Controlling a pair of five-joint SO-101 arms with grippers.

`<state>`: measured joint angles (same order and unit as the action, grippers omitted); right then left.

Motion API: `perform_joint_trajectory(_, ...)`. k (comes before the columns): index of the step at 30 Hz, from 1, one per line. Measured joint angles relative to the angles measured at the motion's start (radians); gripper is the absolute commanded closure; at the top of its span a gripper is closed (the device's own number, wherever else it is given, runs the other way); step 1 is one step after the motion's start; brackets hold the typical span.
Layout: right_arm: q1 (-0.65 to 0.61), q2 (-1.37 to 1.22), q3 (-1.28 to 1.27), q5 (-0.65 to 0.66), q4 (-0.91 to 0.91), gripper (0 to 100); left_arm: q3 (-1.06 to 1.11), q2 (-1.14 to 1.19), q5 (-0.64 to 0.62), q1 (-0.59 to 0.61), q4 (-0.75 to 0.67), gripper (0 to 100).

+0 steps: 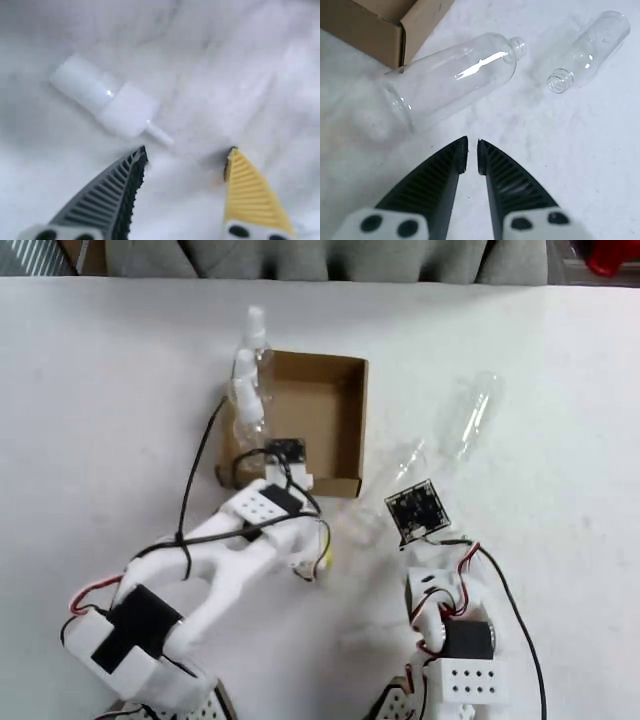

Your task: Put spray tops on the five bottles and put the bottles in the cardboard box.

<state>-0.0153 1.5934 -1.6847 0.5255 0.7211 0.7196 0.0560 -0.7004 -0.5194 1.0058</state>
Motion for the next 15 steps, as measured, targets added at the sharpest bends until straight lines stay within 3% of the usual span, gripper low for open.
perform_joint_trajectory(9,0.000,0.000,0.000,0.000,0.000,98.1,-0.015,0.000,0.192,0.051,0.068,76)
perform_joint_trajectory(15,0.000,0.000,0.000,0.000,0.000,98.1,0.011,-0.071,0.318,0.109,0.190,75)
